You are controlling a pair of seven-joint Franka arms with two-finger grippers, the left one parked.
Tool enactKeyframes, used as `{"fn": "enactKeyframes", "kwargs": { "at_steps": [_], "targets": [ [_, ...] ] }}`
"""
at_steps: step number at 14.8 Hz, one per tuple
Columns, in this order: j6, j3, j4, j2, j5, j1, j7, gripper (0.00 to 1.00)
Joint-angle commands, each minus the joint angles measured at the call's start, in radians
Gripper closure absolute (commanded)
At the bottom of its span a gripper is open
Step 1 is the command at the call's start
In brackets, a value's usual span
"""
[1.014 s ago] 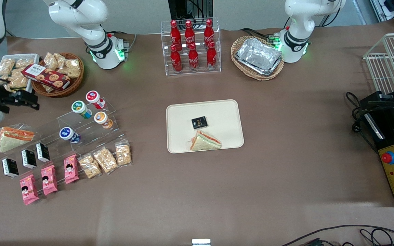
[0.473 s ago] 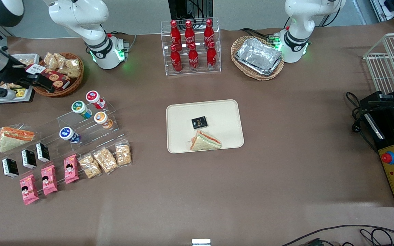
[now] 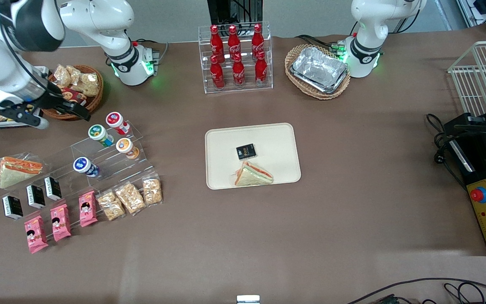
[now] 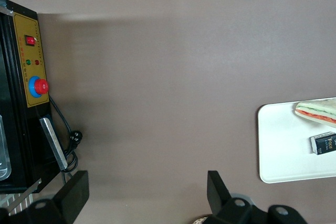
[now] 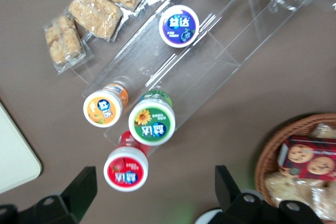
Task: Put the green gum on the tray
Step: 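Lower the right gripper and close it on the green gum bottle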
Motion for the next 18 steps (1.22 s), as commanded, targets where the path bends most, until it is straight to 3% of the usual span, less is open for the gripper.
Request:
{"fn": "enactKeyframes", "kwargs": {
  "at_steps": [1, 8, 18],
  "targets": [
    [0.142, 0.000, -0.135, -0.032, 0.039, -0.003, 0.036, 0.00],
    [0.338, 0.000, -0.236, 0.029, 0.059, 0.002, 0.061, 0.00],
    [0.437, 0.000, -0.250, 0.119, 0.061, 0.001, 0.061, 0.03]
  ]
}}
